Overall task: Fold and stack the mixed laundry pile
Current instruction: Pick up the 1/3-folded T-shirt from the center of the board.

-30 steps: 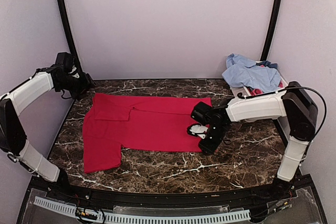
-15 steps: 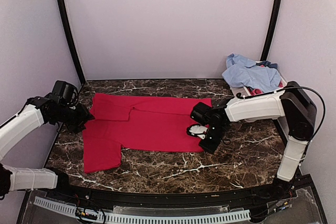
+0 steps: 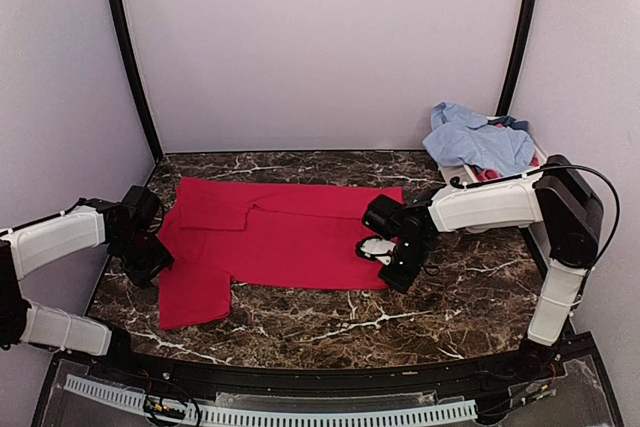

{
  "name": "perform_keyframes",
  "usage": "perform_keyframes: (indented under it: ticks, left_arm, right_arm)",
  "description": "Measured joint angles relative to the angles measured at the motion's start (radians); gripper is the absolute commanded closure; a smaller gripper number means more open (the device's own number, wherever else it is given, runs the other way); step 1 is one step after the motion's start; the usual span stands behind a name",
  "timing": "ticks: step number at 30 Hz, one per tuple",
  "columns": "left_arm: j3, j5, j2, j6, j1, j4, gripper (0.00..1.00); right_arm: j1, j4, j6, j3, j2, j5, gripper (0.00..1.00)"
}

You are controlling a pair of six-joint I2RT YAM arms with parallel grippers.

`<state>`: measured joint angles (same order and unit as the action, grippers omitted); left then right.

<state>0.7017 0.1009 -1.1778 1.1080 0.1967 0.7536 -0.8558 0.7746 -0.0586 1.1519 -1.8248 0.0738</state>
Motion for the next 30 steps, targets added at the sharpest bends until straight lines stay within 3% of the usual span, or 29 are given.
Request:
perform_keyframes:
  ticks: [11,17,22,23,25,30]
  left_arm:
    - [-0.110,-0.021,-0.040,-0.014,-0.089,-0.098,0.52]
    - [-0.117,-0.035,-0.092,-0.058,-0.105,-0.156,0.61]
    - [-0.117,-0.037,-0.098,-0.097,-0.107,-0.187,0.78]
    - [-0.117,-0.037,-0.098,-0.098,-0.108,-0.189,0.86]
    - [-0.117,-0.042,-0.103,-0.110,-0.110,-0.200,0.92]
    - [-0.113,-0.060,-0.120,-0.134,-0.120,-0.225,0.97]
  right_arm:
    - [0.000,0.000,0.011,0.000,0.000,-0.001,1.00]
    - [0.000,0.000,0.013,0.000,0.000,-0.001,1.00]
    - [0.000,-0.001,0.015,0.000,0.000,-0.001,1.00]
    - [0.000,-0.001,0.015,0.000,0.000,-0.001,1.00]
    - [0.000,0.000,0.015,0.000,0.000,0.000,1.00]
    - [0.000,0.000,0.015,0.000,0.000,0.000,1.00]
